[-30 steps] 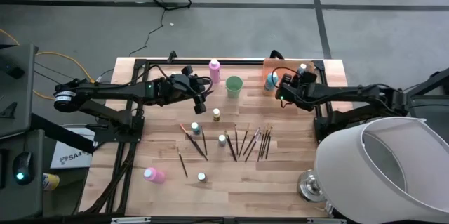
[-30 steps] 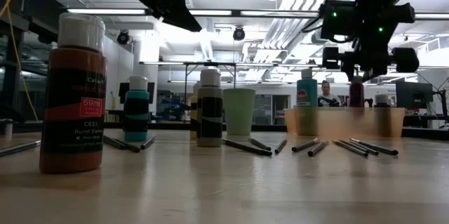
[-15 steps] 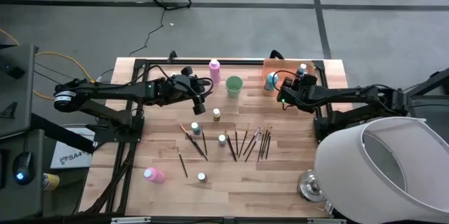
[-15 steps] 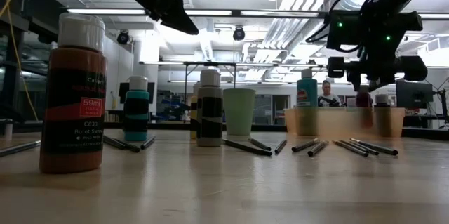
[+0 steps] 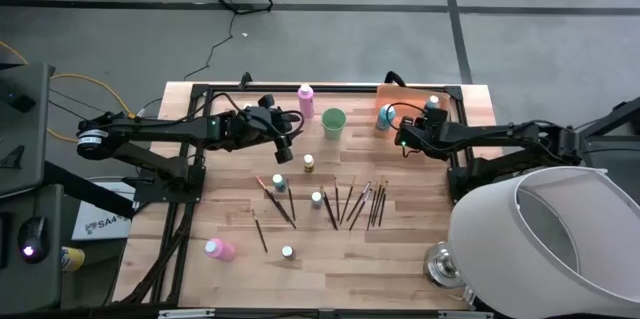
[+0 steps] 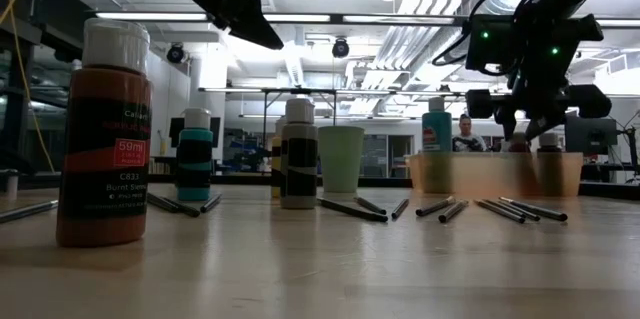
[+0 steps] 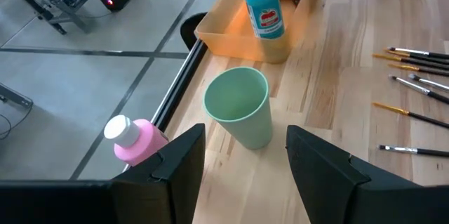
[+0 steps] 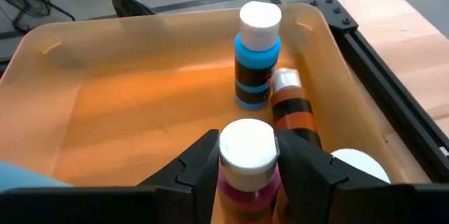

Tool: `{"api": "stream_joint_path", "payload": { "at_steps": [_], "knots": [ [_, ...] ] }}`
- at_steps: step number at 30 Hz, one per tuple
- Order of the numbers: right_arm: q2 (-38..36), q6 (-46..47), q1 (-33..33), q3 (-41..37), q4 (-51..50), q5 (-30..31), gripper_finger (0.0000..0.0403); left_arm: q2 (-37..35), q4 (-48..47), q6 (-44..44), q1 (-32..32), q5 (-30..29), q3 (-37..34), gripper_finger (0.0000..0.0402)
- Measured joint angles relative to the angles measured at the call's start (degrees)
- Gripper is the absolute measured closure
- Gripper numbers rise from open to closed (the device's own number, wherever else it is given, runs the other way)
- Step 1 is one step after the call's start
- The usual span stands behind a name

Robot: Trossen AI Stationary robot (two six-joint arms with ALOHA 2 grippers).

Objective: Pick & Place Paint Supplies
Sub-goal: Put the small dark pink paint bottle into the orange bin

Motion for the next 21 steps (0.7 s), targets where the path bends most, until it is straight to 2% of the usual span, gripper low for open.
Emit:
{"api": "stream_joint_path", "payload": {
  "at_steps": [9, 11, 21],
  "knots": [
    [0.0, 0.5, 0.0, 0.0, 0.2, -2.3, 0.0268, 0.0, 0.0, 0.0, 0.0, 0.0, 0.0, 0.0208],
    [0.0, 0.5, 0.0, 0.0, 0.0, -4.4, 0.0265, 0.0, 0.0, 0.0, 0.0, 0.0, 0.0, 0.0208],
    [-1.7, 0.6, 0.1, 0.0, 0.1, -7.4, 0.0231, 0.0, 0.0, 0.0, 0.0, 0.0, 0.0, 0.0208]
  ]
}}
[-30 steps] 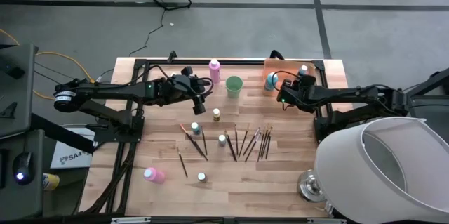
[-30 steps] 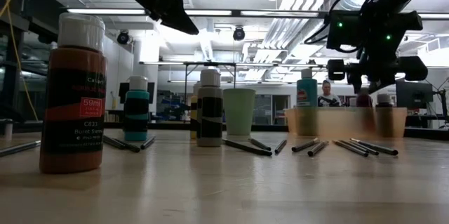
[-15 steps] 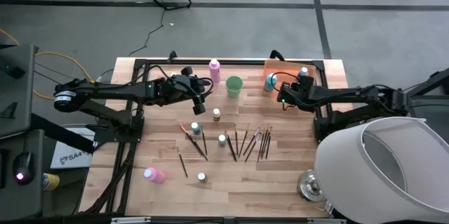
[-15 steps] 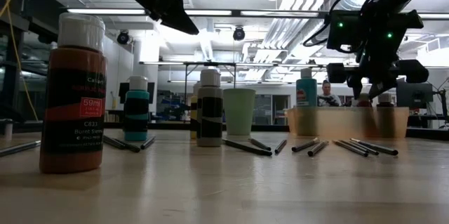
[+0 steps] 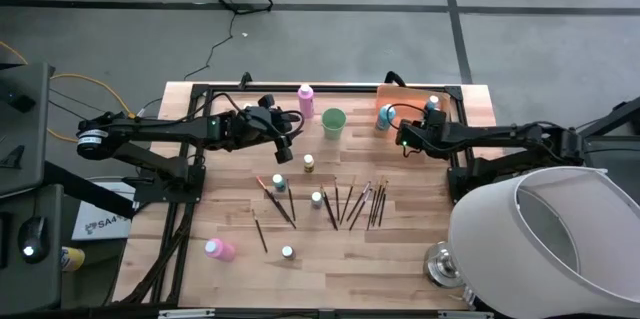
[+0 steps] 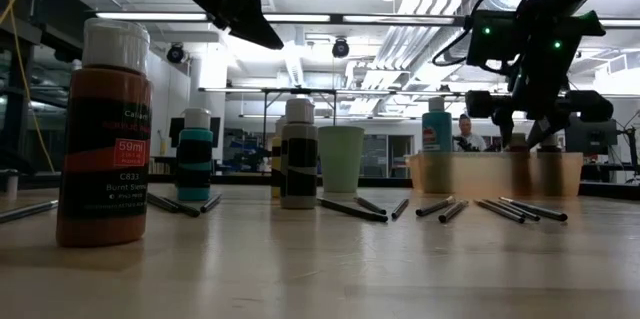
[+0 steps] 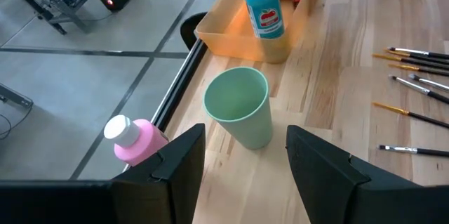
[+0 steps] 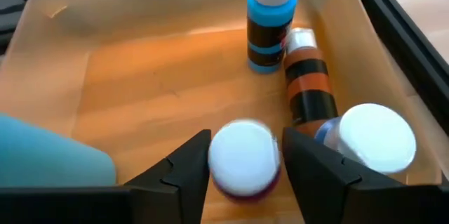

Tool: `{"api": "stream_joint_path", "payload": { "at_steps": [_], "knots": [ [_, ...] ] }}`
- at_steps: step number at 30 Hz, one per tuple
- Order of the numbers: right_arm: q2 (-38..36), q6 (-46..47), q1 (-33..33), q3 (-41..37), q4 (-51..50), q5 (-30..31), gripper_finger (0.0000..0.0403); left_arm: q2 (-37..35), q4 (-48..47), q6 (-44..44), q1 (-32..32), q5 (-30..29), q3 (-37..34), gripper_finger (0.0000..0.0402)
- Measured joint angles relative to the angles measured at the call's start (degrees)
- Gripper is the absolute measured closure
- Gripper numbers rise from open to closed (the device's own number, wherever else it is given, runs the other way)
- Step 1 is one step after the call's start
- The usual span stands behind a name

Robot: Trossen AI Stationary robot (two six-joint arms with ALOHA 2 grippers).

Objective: Pick & Place Paint Supplies
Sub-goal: Put the small dark pink paint bottle into the orange bin, then put the top small brown paint bottle into the orange bin

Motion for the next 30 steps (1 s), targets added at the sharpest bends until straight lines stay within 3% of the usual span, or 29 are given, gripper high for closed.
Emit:
{"api": "stream_joint_path", "payload": {
  "at_steps": [8, 14, 18, 22, 30],
  "knots": [
    [-4.7, -1.0, 0.0, 0.0, -0.2, 0.1, 0.0183, -0.8, -0.3, 0.0, 0.0, 0.0, 0.0, 0.0208],
    [-10.1, -6.0, 0.0, 0.0, 1.0, 0.3, 0.0175, -3.3, -1.8, 0.0, 0.0, -0.1, 0.0, 0.0208],
    [-14.1, -10.8, 0.0, 0.0, 4.3, 0.3, 0.0175, -4.9, -5.0, -0.8, 0.0, -6.3, 0.0, 0.0208],
    [-17.5, -18.1, 0.0, 0.0, 11.0, 0.4, 0.0174, -6.4, -9.0, -3.6, 2.4, -9.9, 0.0, 0.0208],
    [-19.2, -39.1, 0.0, 0.0, 34.7, -4.7, 0.0174, -7.6, -16.2, -12.0, 13.4, -3.3, 0.0, 0.0208]
  ]
}}
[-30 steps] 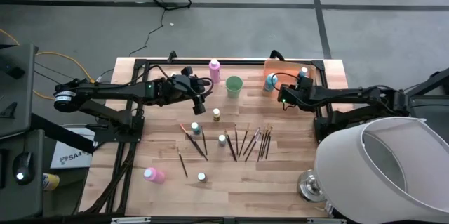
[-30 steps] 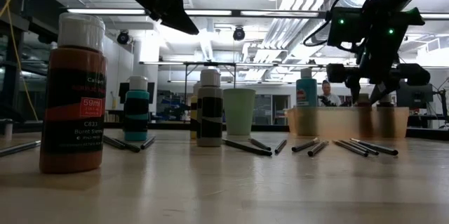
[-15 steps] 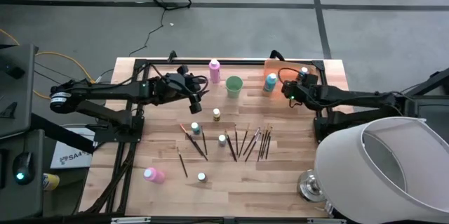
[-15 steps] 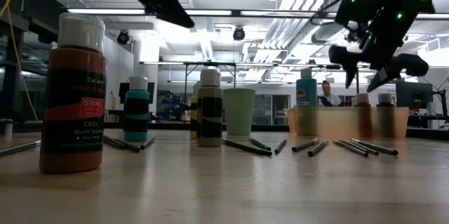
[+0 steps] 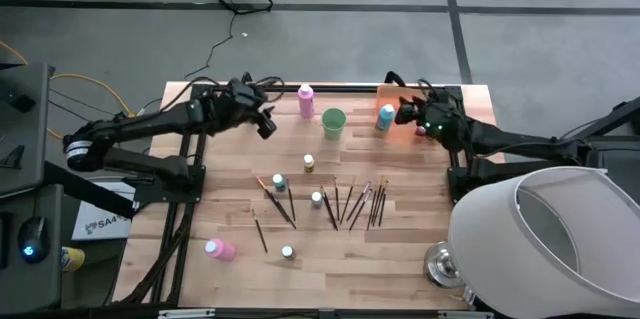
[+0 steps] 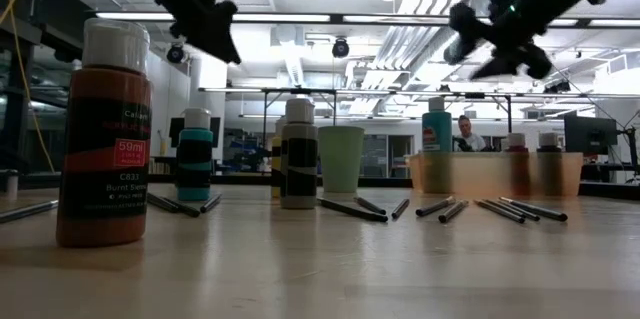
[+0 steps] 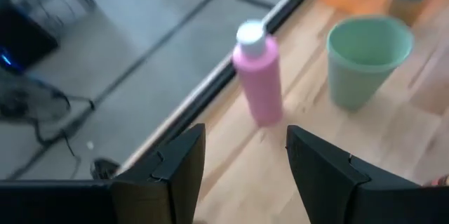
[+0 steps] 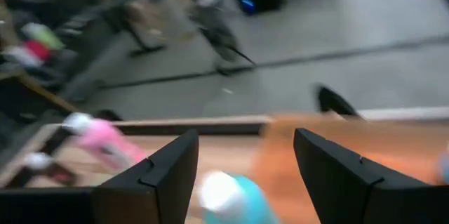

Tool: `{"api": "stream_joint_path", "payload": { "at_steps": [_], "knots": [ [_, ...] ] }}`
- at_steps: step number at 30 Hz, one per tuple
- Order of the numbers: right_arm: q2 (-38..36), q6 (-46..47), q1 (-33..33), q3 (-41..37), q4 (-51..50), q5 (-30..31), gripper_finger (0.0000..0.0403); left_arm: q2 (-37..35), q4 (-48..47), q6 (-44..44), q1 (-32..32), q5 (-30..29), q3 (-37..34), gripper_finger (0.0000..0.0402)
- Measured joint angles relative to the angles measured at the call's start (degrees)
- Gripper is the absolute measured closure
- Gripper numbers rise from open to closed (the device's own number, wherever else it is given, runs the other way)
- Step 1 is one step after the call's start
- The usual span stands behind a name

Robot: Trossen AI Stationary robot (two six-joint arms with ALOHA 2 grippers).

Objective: Pick & Place Paint Supplies
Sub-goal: Put the top small brown paint bottle into the orange bin

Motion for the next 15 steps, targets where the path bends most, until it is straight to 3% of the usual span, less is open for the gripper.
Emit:
{"api": "stream_joint_path", "payload": {
  "at_steps": [4, 8, 15],
  "knots": [
    [0.9, -6.3, 0.0, 0.0, 8.3, -4.8, 0.0174, 0.0, -1.8, -0.4, 4.7, 5.3, -1.5, 0.0208],
    [1.2, -6.6, 0.0, 0.0, 10.0, -8.0, 0.0174, -1.4, -0.3, -3.4, 8.0, 6.8, -5.8, 0.0208],
    [1.2, -7.9, 2.6, 0.0, 9.7, -8.7, 0.0174, -11.0, 14.1, -4.0, 8.6, 8.1, -18.4, 0.0208]
  ]
}}
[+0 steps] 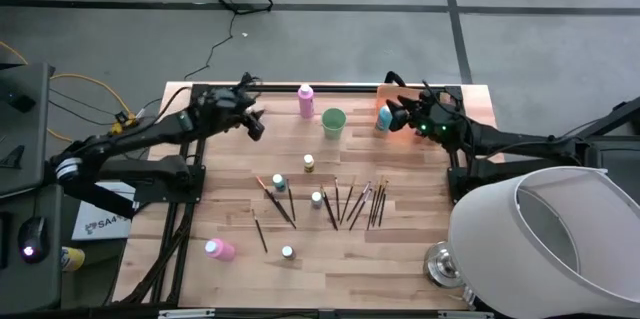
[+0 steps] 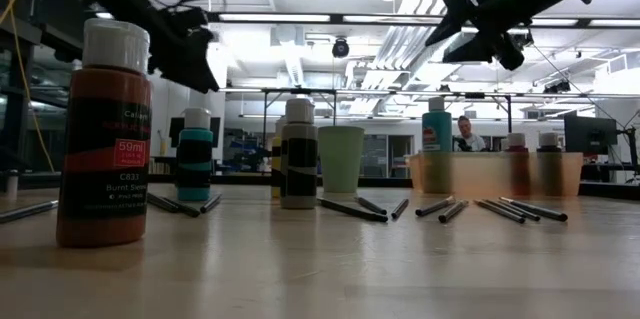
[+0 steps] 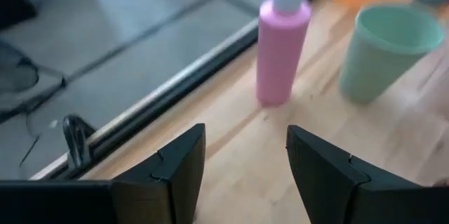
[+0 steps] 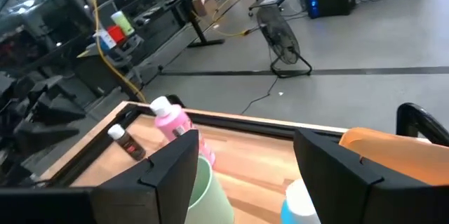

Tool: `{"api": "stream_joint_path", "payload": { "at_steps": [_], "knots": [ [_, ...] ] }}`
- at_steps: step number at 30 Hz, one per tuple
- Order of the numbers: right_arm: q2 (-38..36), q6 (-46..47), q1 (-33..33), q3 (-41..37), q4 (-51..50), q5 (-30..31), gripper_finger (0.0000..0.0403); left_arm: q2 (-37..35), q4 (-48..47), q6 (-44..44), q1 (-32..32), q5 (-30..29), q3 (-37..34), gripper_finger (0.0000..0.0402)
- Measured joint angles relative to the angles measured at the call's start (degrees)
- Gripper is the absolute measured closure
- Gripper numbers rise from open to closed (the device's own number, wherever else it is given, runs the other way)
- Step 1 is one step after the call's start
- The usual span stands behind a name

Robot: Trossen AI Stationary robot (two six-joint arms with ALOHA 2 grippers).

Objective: Pick & Place Paint Supplies
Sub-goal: Put the top small brown paint bottle into the orange bin

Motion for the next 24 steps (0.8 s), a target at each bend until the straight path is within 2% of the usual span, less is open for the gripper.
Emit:
{"api": "stream_joint_path", "payload": {
  "at_steps": [3, 10, 20, 24],
  "knots": [
    [0.0, -0.1, 0.8, 0.0, -0.3, 0.1, 0.0174, -5.0, 5.5, -1.2, 0.1, -0.2, -6.2, 0.0208],
    [0.0, -0.1, 1.5, 0.0, -1.3, 0.0, 0.0174, -12.4, 6.4, -7.3, 0.0, 0.0, -15.7, 0.0208],
    [0.0, -0.1, 1.5, 0.0, -1.2, 0.0, 0.0174, -10.2, 6.7, -10.1, 0.0, -1.7, -21.2, 0.0208],
    [0.0, -0.1, 1.6, 0.0, -1.2, -0.1, 0.0174, -8.0, 11.5, -11.0, 0.0, -1.8, -24.0, 0.0208]
  ]
}}
